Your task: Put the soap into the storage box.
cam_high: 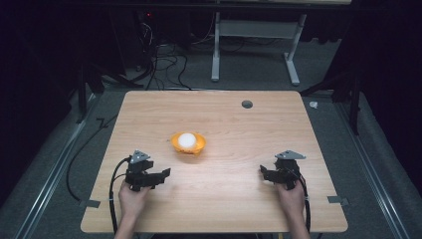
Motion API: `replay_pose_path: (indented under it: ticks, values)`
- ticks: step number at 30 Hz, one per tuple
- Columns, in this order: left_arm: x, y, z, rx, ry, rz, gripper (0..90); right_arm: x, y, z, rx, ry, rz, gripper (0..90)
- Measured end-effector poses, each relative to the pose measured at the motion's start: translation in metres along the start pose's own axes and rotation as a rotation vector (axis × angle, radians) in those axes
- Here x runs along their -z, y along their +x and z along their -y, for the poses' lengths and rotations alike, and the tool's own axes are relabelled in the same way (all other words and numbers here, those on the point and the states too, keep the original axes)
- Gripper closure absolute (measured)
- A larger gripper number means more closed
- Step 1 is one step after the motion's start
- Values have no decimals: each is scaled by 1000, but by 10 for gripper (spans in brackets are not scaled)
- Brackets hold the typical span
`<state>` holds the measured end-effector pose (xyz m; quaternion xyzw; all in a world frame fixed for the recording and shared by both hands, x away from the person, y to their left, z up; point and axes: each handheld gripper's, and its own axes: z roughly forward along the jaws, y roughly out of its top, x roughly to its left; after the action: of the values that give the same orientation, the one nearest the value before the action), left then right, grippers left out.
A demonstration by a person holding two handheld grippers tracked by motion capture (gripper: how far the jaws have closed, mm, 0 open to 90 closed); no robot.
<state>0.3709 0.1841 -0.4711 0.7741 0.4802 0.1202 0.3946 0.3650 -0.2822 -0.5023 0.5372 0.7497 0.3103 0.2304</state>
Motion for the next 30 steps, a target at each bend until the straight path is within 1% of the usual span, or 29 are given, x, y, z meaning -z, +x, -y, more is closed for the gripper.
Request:
replay_pose_path:
  ticks: [7, 8, 11, 18, 20, 21, 27, 30]
  values:
    - [-5, -2, 4, 6, 9, -8, 231, 0, 0, 0, 0, 0, 0, 226]
    - [-7, -3, 4, 1, 13, -16, 232, 0, 0, 0, -1, 0, 0, 226]
    - [-10, -5, 5, -8, 22, -21, 232, 0, 0, 0, 0, 0, 0, 226]
    - [-16, -8, 9, -16, 39, -32, 232, 0, 0, 0, 0, 0, 1, 226]
    - [-19, -10, 11, -30, 52, -47, 232, 0, 0, 0, 2, 1, 0, 226]
    - [-19, -11, 11, -34, 54, -47, 232, 0, 0, 0, 2, 1, 0, 226]
    - [-23, -14, 12, -49, 51, -58, 232, 0, 0, 0, 0, 0, 0, 226]
    - [-24, -14, 13, -45, 45, -55, 235, 0, 0, 0, -1, 0, 0, 226]
